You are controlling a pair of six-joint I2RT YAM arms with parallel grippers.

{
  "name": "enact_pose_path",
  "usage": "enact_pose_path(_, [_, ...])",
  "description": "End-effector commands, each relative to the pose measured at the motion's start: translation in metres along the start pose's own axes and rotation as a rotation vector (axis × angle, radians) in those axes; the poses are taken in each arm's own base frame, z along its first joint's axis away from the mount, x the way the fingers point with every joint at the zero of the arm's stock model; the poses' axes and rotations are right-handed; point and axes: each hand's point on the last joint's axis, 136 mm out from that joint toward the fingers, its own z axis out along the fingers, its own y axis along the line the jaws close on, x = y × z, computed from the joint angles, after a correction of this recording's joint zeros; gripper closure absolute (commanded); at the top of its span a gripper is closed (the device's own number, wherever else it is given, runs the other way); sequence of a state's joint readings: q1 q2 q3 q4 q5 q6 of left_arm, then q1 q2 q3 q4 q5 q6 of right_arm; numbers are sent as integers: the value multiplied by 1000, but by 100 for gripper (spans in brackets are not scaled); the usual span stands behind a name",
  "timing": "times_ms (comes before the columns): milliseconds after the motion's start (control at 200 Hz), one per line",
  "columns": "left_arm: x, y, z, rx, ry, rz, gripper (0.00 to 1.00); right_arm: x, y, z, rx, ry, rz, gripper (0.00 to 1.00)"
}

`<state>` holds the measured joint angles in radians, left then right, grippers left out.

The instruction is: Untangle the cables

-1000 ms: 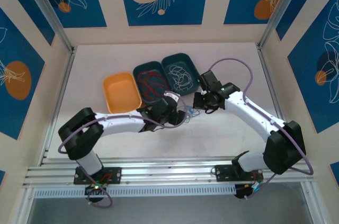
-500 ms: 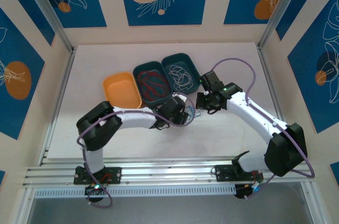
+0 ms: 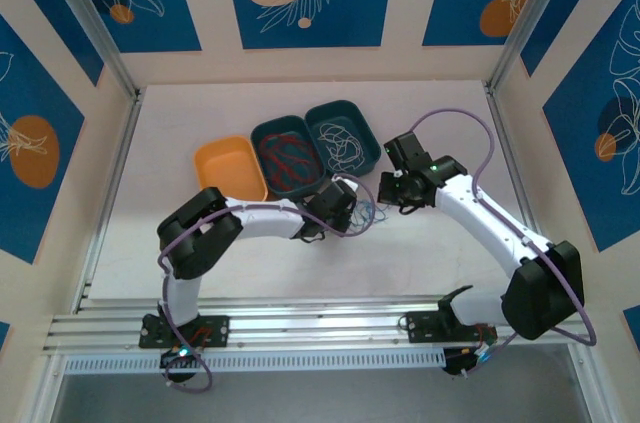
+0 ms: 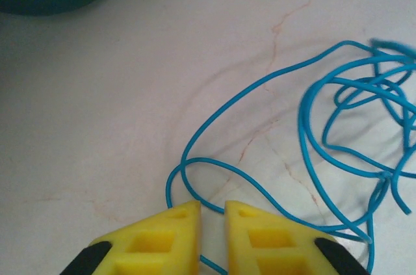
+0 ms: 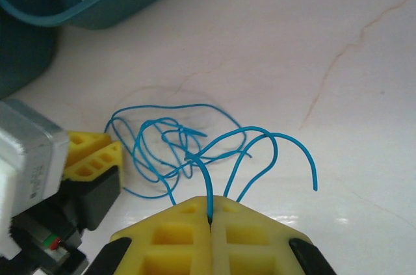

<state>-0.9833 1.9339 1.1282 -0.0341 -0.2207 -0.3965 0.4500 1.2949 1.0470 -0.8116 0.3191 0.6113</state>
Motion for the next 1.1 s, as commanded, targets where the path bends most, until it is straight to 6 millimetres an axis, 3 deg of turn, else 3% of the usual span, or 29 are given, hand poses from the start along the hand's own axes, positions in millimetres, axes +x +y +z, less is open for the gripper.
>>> enact_pose_path(0, [9, 3, -6, -15, 18, -8, 90, -3, -19, -13, 49, -26, 48, 100])
enact_pose_path(260, [20, 19, -28, -52, 3, -40, 100, -8, -46, -31, 53, -76, 136, 100])
enact_pose_path(560, [32, 37, -51, -100, -5, -70, 100, -17, -72, -61, 79, -163, 200, 100])
enact_pose_path(725, [29, 36, -59, -80, -29, -77, 100, -23, -58, -78, -30, -181, 196, 100])
enact_pose_path(920, [5, 17, -67, 20, -106, -62, 70, -35, -11, -119, -269, -231, 110, 100])
enact_pose_path(1095, [-17, 3, -80, 107, -210, -65, 47, -38, 18, -161, -406, -293, -9, 100])
